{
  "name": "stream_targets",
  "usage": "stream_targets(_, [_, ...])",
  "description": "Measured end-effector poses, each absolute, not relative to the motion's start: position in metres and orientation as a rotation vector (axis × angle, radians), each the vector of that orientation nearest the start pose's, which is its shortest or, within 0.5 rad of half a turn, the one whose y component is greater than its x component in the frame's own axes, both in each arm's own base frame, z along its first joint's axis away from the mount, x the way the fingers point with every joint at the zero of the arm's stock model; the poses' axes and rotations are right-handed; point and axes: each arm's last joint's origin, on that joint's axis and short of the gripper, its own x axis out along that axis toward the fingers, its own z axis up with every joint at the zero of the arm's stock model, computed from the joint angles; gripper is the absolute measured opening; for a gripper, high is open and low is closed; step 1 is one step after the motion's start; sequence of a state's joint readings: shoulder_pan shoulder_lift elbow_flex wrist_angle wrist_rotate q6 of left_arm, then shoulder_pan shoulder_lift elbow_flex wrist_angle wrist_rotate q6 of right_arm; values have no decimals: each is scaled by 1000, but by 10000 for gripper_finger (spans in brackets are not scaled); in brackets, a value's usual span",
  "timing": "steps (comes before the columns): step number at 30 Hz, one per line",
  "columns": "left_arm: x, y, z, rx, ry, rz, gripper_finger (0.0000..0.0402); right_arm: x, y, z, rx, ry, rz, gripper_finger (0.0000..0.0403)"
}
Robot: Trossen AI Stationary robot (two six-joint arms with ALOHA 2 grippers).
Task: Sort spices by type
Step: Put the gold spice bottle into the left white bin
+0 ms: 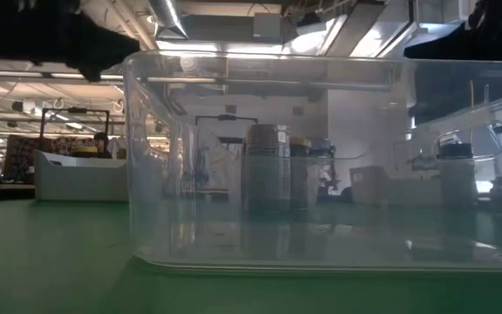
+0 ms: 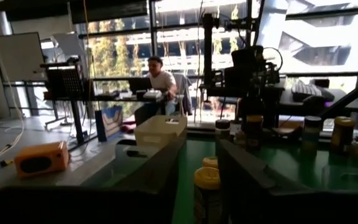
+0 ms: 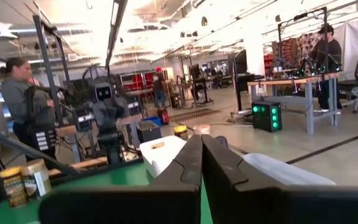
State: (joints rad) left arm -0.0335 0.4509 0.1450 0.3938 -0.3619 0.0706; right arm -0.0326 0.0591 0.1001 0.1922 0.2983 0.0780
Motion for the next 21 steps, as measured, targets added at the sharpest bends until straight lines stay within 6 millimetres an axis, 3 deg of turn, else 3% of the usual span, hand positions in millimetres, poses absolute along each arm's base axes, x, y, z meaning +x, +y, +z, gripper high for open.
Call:
stream_targets(8, [177,23,249,-56,233,423,215,96,-12,208,83,-200,-325,10])
stream_targets(13, [215,38,272,-128,287,451,242,96,-12,207,76,-188,-324,10])
stream_targets(17, [237,42,273,-90,320,450,244,96,-11,207,76,-188,-305,10])
stream_targets(21, [254,41,263,-168,288,443,244,96,-11,209,75,-208,-304,10])
